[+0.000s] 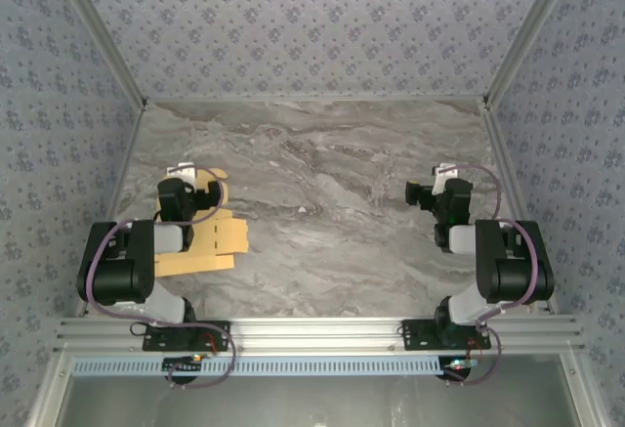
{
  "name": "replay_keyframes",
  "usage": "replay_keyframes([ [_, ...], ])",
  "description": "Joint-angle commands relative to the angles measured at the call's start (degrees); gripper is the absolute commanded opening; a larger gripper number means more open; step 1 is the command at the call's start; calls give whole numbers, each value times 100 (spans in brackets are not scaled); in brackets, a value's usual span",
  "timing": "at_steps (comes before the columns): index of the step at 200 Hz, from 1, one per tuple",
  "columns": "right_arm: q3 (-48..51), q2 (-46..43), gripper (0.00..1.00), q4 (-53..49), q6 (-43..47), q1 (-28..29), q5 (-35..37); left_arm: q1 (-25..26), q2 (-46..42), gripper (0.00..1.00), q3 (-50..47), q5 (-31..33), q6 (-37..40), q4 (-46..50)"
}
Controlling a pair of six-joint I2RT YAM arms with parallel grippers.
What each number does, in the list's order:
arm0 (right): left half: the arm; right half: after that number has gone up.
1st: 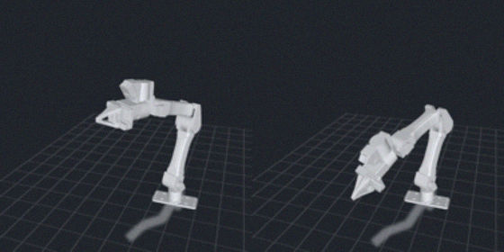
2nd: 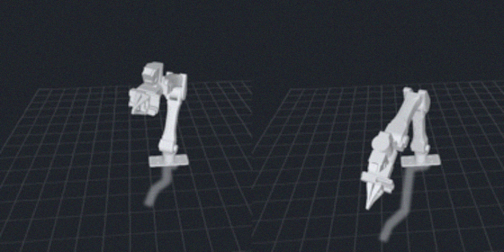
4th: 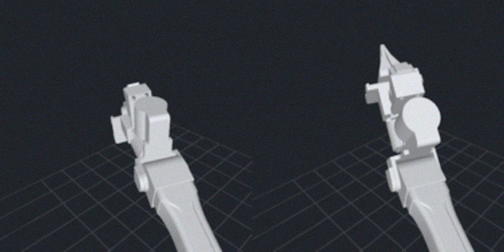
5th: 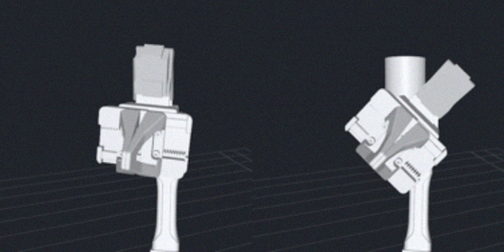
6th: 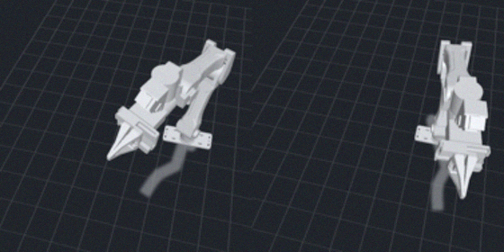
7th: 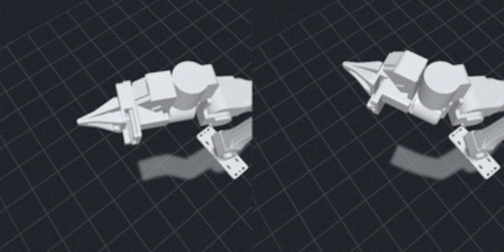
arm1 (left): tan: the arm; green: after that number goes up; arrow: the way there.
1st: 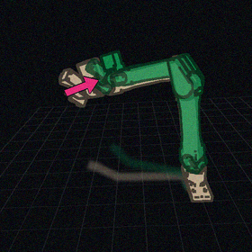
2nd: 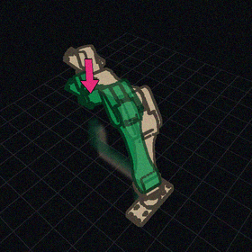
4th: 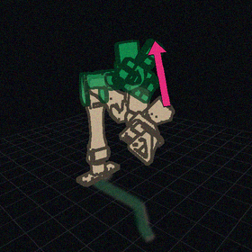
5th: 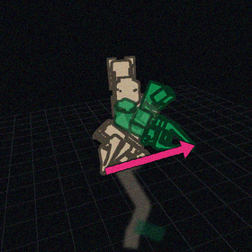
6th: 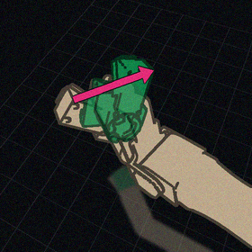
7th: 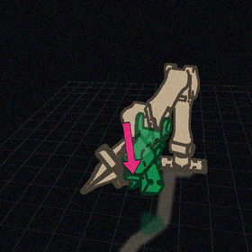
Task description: Fold the paper box
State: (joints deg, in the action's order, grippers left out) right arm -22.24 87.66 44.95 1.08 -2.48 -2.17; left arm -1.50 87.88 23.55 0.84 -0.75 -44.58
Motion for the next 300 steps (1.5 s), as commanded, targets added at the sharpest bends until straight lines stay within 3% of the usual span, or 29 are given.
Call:
replay_keyframes([
  [1, -52, -64, 100, -9, 76, 12, 62, -4, -31, 99, 124, -56, -65, 37],
  [168, -61, -64, 100, -13, 33, -59, -51, -19, -47, 99, 116, -32, -83, -8],
  [180, -51, -95, 100, 18, -22, -43, 136, 56, -374, 99, 398, 155, -73, 712],
  [196, -231, -544, 100, -713, -226, -93, 509, 335, -984, 99, 1055, 776, -81, 2523],
  [214, -510, -1354, 100, -1789, -367, -89, 574, 729, -1575, 99, 1261, 1126, -176, 3305],
  [227, -831, -1896, 100, -2713, -865, -92, 772, 847, -2079, 99, 1273, 1157, -721, 3774],
  [237, -1181, -2161, 100, -3365, -1280, -92, 891, 844, -2456, 99, 1199, 1443, -1607, 4087],
  [246, -1460, -2287, 100, -3860, -1737, -101, 1048, 845, -2737, 99, 1198, 2264, -3093, 4815],
  [251, -1605, -2312, 100, -4144, -2103, -96, 1158, 832, -2839, 99, 1231, 2706, -4319, 5448],
  [258, -1794, -2310, 100, -4573, -2618, -126, 1236, 710, -2949, 99, 1232, 2823, -5326, 6117],
  [271, -2011, -2197, 100, -4856, -2985, -188, 669, 487, -3011, 99, 1085, 2258, -5131, 5988],
  [281, -2147, -2050, 100, -4908, -2908, -94, 247, 473, -2872, 99, 1149, 2362, -5030, 6167],
  [300, -2345, -1806, 100, -5028, -2439, 550, 441, 378, -2331, 99, 1466, 2370, -5136, 6931],
])
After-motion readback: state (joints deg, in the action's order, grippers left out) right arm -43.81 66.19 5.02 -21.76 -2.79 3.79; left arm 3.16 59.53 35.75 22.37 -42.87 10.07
